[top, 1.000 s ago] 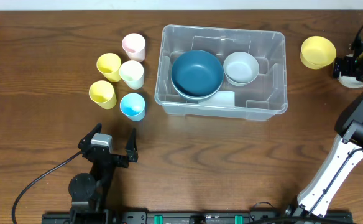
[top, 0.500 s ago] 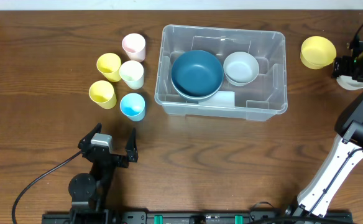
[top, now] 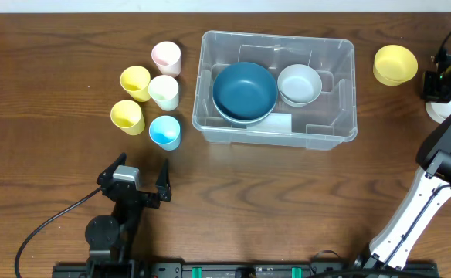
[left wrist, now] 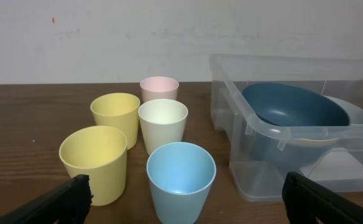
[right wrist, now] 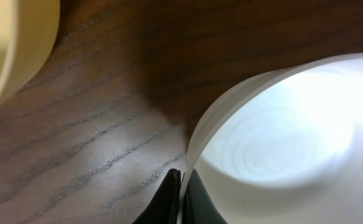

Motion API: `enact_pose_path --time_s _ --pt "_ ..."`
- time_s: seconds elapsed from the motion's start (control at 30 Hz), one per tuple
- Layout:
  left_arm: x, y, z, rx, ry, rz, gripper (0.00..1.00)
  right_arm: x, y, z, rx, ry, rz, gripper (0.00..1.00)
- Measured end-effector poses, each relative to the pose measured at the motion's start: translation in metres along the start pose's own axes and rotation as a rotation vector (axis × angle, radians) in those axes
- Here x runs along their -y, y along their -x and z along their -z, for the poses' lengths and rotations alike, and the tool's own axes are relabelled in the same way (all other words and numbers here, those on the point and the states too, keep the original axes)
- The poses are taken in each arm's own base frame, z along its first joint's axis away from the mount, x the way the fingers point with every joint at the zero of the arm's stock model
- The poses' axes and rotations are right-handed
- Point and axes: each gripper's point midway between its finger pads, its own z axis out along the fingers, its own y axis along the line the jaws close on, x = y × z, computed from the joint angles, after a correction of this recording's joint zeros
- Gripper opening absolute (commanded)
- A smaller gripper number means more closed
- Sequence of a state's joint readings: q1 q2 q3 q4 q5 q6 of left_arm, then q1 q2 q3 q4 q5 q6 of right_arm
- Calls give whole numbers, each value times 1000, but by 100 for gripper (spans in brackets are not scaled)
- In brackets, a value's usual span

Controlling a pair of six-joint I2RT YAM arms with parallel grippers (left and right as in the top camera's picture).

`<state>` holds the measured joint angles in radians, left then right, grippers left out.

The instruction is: Pack container

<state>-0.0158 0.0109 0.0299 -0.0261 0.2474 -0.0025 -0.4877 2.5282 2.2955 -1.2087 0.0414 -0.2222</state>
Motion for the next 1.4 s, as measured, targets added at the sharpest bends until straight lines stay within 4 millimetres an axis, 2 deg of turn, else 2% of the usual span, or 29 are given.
enact_pose_path --time_s 0.17,0.3,0.37,0.47,0.53,0.6,0.7,0.73,0.8,0.87,0.93,1.0,1.1,1.27,1.33,1.4 --pt "0 0 0 0 0 0 98 -1 -6 1 -25 1 -27 1" --pt "0 0 0 0 0 0 98 -3 -10 10 -44 7 -66 1" --pt "0 0 0 0 0 0 98 -6 -5 21 -27 18 -94 1" --pt "0 0 0 0 0 0 98 -16 17 55 70 54 -124 1" --pt "0 0 0 0 0 0 98 -28 36 94 177 89 -130 1" --pt "0 0 0 0 0 0 98 -48 52 149 308 132 -117 1" --pt "0 0 0 0 0 0 98 -95 60 253 535 199 -41 1" --pt "0 0 0 0 0 0 98 -112 56 284 595 219 -7 1" --pt "0 0 0 0 0 0 98 -164 36 350 715 280 99 1" --pt "0 0 0 0 0 0 98 -208 15 389 780 329 191 1" --pt "0 0 0 0 0 0 98 -253 -9 410 803 376 286 1" --pt "0 0 0 0 0 0 98 -291 -26 409 781 385 360 1" --pt "0 0 0 0 0 0 98 -330 -34 378 703 349 426 1" --pt "0 0 0 0 0 0 98 -380 -44 286 492 257 506 1" --pt "0 0 0 0 0 0 98 -392 -51 251 410 229 520 1" --pt "0 0 0 0 0 0 98 -396 -55 228 355 207 523 1"
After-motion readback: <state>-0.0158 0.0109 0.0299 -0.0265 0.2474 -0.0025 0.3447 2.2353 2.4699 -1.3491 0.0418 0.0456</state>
